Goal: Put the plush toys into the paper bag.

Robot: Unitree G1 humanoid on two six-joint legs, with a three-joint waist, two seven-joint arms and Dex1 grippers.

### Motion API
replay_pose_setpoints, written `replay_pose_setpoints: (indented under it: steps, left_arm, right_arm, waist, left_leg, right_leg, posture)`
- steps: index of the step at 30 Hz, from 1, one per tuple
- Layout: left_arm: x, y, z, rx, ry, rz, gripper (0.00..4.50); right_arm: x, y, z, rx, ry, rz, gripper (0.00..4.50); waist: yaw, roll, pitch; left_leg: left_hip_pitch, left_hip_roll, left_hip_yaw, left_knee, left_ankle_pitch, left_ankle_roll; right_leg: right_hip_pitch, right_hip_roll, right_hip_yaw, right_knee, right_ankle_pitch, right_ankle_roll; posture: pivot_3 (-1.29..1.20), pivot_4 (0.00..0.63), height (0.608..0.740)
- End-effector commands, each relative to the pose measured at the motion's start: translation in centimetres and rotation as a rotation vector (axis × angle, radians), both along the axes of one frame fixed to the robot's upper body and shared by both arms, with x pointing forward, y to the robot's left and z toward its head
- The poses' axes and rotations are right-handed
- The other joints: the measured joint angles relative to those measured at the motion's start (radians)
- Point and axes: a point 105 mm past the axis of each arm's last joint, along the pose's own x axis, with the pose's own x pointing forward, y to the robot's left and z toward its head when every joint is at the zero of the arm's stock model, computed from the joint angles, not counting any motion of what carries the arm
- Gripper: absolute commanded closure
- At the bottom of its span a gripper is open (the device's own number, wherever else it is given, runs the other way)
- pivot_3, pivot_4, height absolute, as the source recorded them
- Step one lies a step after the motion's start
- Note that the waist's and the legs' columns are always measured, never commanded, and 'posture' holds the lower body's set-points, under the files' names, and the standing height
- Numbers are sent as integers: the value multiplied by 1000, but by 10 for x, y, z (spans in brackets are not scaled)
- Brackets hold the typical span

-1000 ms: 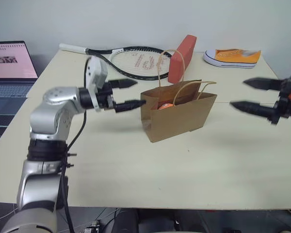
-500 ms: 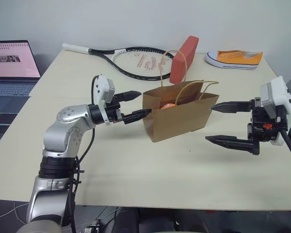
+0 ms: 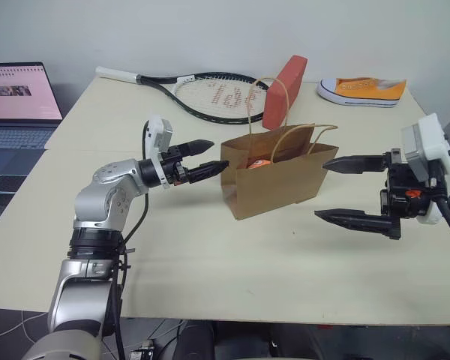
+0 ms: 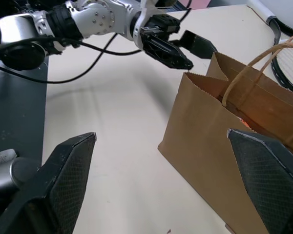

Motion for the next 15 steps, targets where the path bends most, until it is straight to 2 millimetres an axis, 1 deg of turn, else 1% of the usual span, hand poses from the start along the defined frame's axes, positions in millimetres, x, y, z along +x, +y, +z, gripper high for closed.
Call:
replay_pose_setpoints:
  steps: [1, 8, 15]
  left_arm:
    - [-5, -9, 10, 8, -51, -66, 48]
    - [-8, -16, 8, 10, -37, -129, 48]
    - [-14, -10, 8, 49, -41, -167, 48]
  right_arm:
    - [-6, 1, 12, -1, -53, 4, 0]
    - [-6, -2, 11, 1, -37, -9, 0]
    - [-5, -4, 9, 8, -25, -20, 0]
  waist:
    - [0, 0, 0]
    - [0, 0, 0]
    - [-1, 0, 0]
  left_leg:
    - [0, 0, 0, 0, 0, 0]
    - [0, 0, 0, 0, 0, 0]
    - [0, 0, 0, 0, 0, 0]
  right_leg:
    - [0, 0, 0, 0, 0, 0]
    - [0, 0, 0, 0, 0, 0]
    - [0, 0, 0, 0, 0, 0]
  posture:
    - [0, 150, 740]
    - [0, 150, 740]
    - [0, 150, 740]
